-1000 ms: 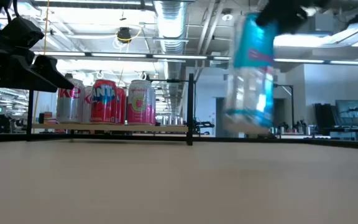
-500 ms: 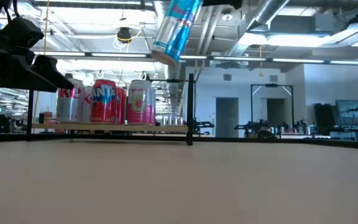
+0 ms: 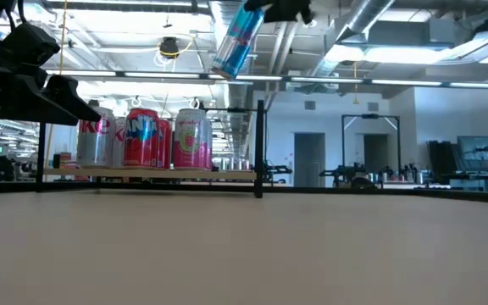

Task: Place canned beverage on shelf
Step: Put the bottom blue soda can on the shelf

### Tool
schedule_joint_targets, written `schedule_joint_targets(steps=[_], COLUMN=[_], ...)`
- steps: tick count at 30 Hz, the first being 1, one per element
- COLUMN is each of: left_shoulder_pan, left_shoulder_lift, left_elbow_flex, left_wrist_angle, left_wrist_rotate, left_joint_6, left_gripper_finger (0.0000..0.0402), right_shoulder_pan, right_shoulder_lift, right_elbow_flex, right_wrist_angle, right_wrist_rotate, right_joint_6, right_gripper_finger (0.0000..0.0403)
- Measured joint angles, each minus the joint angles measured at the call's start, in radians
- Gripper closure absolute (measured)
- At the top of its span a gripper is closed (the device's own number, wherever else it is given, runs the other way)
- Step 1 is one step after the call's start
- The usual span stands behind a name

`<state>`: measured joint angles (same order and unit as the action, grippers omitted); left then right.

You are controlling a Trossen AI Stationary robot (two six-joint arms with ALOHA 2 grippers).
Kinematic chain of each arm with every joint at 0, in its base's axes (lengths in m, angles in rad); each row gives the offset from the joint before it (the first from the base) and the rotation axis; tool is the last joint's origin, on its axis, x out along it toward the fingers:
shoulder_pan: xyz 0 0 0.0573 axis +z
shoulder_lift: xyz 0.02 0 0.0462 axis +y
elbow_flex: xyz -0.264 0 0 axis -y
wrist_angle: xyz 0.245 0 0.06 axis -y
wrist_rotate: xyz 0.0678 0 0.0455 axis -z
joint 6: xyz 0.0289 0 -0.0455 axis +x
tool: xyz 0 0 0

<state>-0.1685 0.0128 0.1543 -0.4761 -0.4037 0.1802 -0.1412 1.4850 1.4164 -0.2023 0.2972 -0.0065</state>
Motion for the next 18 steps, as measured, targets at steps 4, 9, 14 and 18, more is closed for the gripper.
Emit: schedule_joint_targets(steps=[4, 9, 14, 18], left_shoulder_pan=[0.000, 0.000, 0.000, 0.000], left_shoulder_lift=[0.000, 0.004, 0.012, 0.013], left_elbow_flex=[0.000, 0.000, 0.000, 0.000], left_wrist_angle=[0.000, 0.001, 0.002, 0.003], left_wrist_rotate=[0.000, -0.001, 0.003, 0.005], left_joint_6=[0.000, 0.000, 0.000, 0.000], left_gripper_finger=[0.0065, 0.0065, 0.0065, 0.0065], right_shoulder_pan=[-0.097, -0.170, -0.209, -0.217], right_shoulder_lift=[0.070, 0.171, 0.264, 0.347], right_elbow_flex=[0.052, 0.205, 0.383, 0.493], right_wrist_angle=[-0.002, -0.097, -0.202, -0.301], right_wrist_rotate=[-0.064, -0.092, -0.120, -0.121], right_joint_6=[-0.008, -0.047, -0.086, -0.125], right_gripper_finger=[0.0149, 0.0150, 0.0151, 0.0151])
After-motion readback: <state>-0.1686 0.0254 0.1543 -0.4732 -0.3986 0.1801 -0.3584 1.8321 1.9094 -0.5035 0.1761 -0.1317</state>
